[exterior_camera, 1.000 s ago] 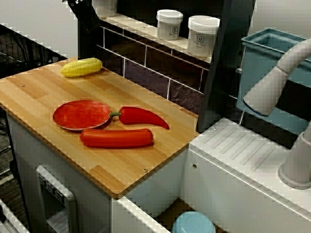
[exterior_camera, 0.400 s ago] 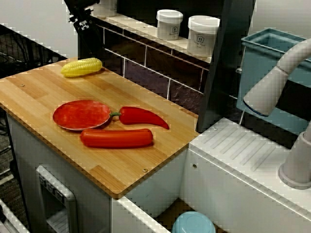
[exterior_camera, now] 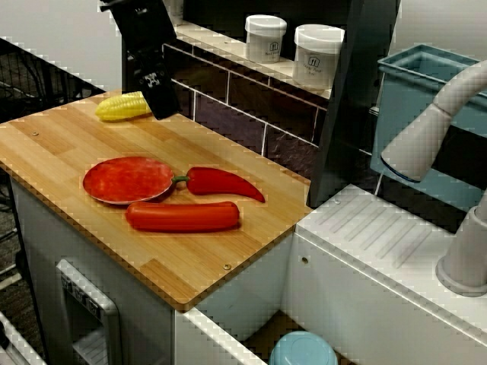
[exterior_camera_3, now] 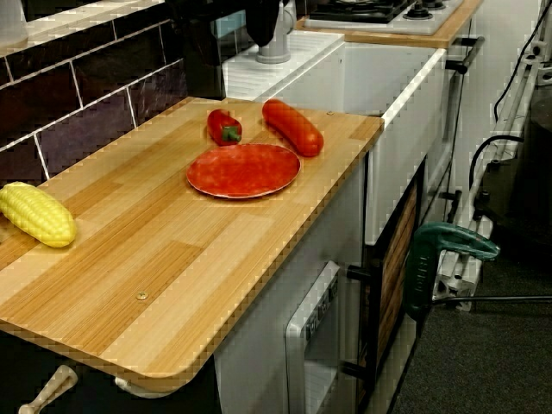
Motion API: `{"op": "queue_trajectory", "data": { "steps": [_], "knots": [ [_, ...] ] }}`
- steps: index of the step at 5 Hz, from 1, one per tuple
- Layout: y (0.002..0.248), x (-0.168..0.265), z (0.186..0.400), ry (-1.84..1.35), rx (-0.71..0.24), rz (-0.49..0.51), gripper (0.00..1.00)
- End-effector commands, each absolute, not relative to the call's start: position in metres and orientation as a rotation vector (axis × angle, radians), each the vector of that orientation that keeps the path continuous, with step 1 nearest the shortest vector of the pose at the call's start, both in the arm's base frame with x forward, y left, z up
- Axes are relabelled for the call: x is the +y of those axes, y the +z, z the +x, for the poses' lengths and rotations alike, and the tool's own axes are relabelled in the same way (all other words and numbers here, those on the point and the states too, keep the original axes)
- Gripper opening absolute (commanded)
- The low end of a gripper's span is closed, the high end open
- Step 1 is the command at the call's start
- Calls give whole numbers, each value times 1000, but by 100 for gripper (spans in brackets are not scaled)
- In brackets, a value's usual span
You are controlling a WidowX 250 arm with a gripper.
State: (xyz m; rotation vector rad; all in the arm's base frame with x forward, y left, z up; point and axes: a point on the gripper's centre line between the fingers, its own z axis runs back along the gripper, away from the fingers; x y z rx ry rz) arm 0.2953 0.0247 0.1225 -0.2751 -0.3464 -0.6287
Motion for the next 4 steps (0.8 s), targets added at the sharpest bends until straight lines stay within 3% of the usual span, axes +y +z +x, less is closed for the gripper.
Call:
{"op": "queue_trajectory", "data": {
  "steps": [1,2,4],
  "knots": [
    [99,8,309,-646,-376,-174,100],
    [79,1,321,-642,-367,-141,100],
    [53,-2,325,-647,-366,-91,100]
  ]
}}
